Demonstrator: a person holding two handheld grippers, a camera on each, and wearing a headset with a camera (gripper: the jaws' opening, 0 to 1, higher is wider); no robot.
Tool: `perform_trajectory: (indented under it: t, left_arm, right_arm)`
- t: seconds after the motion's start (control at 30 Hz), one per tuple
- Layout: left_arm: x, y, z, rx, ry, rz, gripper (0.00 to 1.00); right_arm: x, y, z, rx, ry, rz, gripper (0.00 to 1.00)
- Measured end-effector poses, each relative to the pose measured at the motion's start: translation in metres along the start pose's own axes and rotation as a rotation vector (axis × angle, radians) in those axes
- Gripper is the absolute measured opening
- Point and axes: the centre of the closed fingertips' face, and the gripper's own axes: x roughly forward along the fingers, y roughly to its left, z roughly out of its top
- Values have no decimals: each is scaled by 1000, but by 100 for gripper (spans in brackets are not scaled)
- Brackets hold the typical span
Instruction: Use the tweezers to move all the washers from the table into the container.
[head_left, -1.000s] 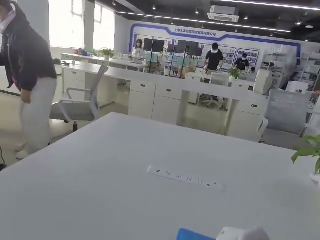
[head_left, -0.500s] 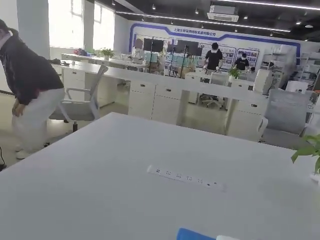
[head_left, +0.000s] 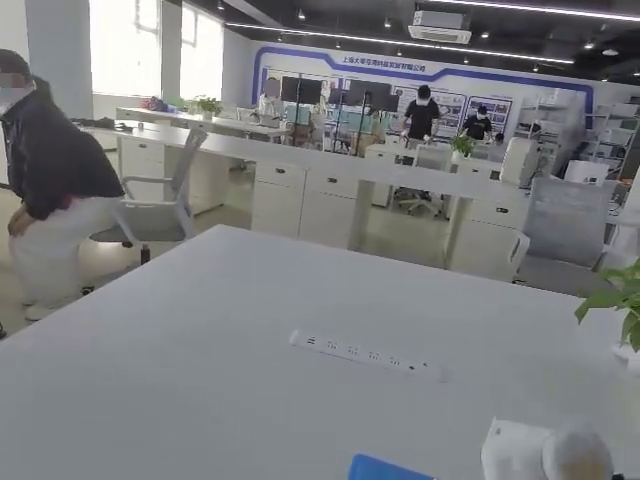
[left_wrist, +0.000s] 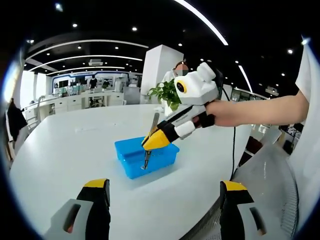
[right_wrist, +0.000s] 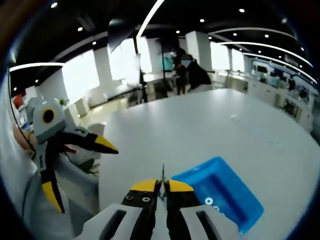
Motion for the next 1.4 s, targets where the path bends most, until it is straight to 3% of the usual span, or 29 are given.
perform_trajectory:
  t: [0.3, 0.5, 1.0, 1.4]
  left_arm:
    - [0, 0, 0, 0, 0, -1, 93]
    - [0, 1, 0, -2, 1, 2, 93]
    - [0, 1, -1, -15, 2, -3, 93]
    - [1, 0, -2, -23, 7, -15, 92]
  right_arm:
    - [-12, -34, 18, 124, -51, -51, 3]
    - [-1, -62, 15, 185, -19, -103, 3]
    - [40, -94, -12, 212, 99, -149, 3]
    - [51, -94, -23, 180, 147, -140, 3]
